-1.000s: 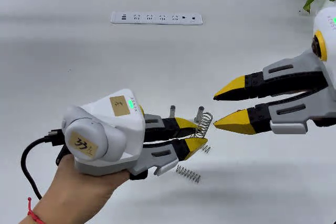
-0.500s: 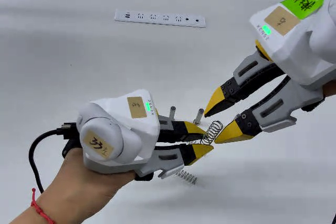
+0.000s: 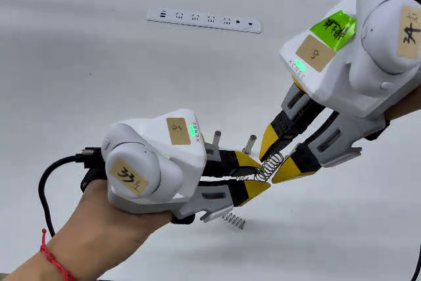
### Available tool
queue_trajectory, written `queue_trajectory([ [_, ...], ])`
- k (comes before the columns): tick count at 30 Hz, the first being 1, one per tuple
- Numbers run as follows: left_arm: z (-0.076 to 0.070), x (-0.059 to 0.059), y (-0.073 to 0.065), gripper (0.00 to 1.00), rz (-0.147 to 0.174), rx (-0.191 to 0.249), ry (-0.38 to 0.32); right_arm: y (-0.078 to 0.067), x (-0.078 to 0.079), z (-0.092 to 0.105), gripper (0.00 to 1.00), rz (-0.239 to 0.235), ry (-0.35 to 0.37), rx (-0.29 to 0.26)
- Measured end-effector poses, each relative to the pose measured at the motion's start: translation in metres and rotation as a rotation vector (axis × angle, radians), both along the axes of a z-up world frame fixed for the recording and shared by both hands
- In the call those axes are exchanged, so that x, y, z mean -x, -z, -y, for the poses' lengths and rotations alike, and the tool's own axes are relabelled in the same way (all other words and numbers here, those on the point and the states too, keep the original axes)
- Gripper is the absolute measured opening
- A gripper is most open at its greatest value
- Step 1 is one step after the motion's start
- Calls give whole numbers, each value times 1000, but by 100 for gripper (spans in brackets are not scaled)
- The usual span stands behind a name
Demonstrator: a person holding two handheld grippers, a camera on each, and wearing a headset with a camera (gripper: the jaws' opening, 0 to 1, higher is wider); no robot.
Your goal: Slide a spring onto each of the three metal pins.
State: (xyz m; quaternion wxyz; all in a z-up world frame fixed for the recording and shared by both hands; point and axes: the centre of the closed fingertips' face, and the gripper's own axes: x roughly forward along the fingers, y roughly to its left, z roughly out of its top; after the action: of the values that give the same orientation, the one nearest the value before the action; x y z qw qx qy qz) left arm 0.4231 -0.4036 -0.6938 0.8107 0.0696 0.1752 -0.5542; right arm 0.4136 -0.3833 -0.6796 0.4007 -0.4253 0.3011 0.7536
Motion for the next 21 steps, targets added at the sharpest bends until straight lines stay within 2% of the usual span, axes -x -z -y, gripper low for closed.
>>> queue_trajectory([
  [21,-3,0,-1,10,-2,21,-8,0,0,-3,12,15,-15,24],
])
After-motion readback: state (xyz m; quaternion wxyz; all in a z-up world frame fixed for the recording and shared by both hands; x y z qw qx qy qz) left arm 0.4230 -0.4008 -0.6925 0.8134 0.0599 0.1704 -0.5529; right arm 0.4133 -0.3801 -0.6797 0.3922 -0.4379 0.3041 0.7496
